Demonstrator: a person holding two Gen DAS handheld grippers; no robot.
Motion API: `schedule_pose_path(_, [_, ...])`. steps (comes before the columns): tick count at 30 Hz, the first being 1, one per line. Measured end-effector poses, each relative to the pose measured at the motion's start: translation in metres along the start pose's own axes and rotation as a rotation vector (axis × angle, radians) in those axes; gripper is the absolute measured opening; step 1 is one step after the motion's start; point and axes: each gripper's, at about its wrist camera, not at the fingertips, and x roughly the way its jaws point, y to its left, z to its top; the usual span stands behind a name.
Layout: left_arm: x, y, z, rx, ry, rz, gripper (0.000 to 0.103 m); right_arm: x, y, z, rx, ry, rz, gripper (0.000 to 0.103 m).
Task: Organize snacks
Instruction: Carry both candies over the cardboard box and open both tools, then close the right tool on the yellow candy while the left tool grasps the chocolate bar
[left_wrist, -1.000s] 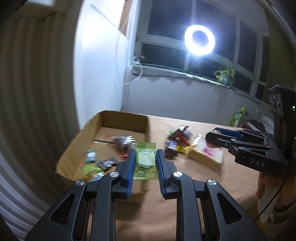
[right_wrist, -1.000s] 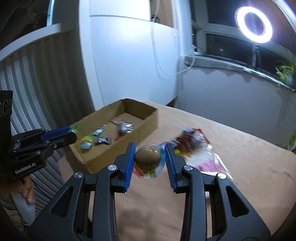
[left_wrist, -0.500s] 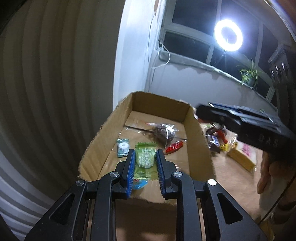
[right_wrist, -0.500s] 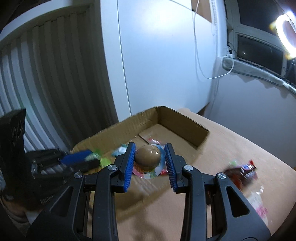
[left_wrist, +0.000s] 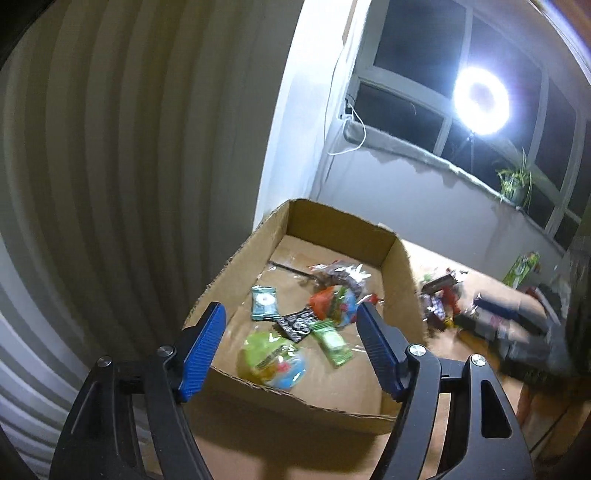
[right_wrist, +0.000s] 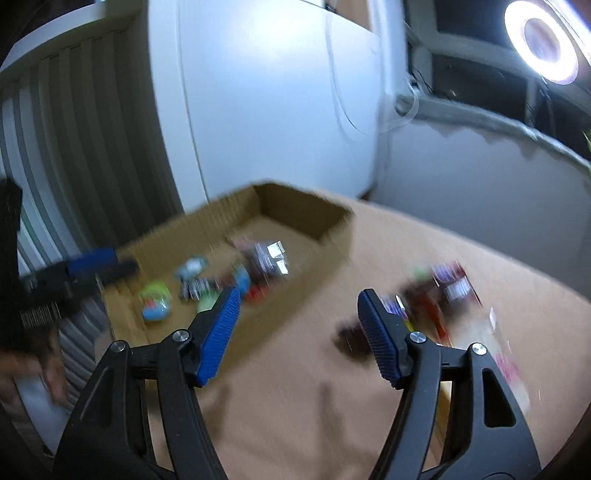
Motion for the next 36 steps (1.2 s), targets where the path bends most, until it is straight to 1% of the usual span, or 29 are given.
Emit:
schedule_pose_path(3, [-0.007,-0.013,0.002,0.009,-0.016,-0.020,0.073,-0.003,-0.015,-0.027,0.030,0.071,-0.011,0.069])
schedule_pose_path(5, [-0.010,-0.021,0.002,0.025,-0.022,-0.033,0.073,0.000,-0.026,-0.039,0.072,0.120,0.012,0.069])
schedule_pose_path(7, [-0.012,-0.031,0.000,0.037,-0.023,-0.044,0.073,0.002,-0.035,-0.044,0.116,0.133,0.031,0.071])
schedule_pose_path(8, [-0.013,-0.035,0.000,0.042,-0.021,-0.050,0.073,0.003,-0.039,-0.045,0.122,0.134,0.031,0.073])
schedule_pose_path(13, [-0.015,-0.061,-0.006,0.068,-0.003,-0.096,0.073,0.022,-0.043,-0.041,0.098,0.162,0.042,0.073])
schedule_pose_path(16, [-0.010,-0.074,-0.011,0.071,0.022,-0.134,0.074,0.027,-0.047,-0.038,0.069,0.148,0.012,0.073])
schedule_pose_path(19, [-0.005,-0.087,-0.015,0.076,0.051,-0.155,0.074,0.028,-0.060,-0.037,0.087,0.141,-0.003,0.073])
schedule_pose_path(25, [0.018,-0.115,-0.021,0.082,0.114,-0.219,0.074,0.021,-0.089,-0.034,0.095,0.127,-0.046,0.073])
schedule_pose_path(29, [0.045,-0.130,-0.023,0.075,0.168,-0.255,0.074,0.033,-0.101,-0.025,0.041,0.158,-0.044,0.073])
schedule_pose_path(31, [0.056,-0.132,-0.021,0.062,0.183,-0.261,0.074,0.041,-0.103,-0.019,0.009,0.174,-0.017,0.073])
schedule_pose_path(32, [0.061,-0.132,-0.020,0.053,0.182,-0.252,0.074,0.044,-0.102,-0.017,-0.009,0.182,0.000,0.069])
schedule_pose_path(33, [0.066,-0.132,-0.018,0.049,0.171,-0.245,0.075,0.050,-0.101,-0.015,-0.039,0.198,0.008,0.062])
schedule_pose_path(34, [0.069,-0.135,-0.016,0.054,0.167,-0.240,0.075,0.055,-0.101,-0.014,-0.060,0.209,0.014,0.059])
schedule_pose_path(36, [0.077,-0.137,-0.013,0.055,0.165,-0.236,0.075,0.062,-0.101,-0.012,-0.076,0.221,0.030,0.050])
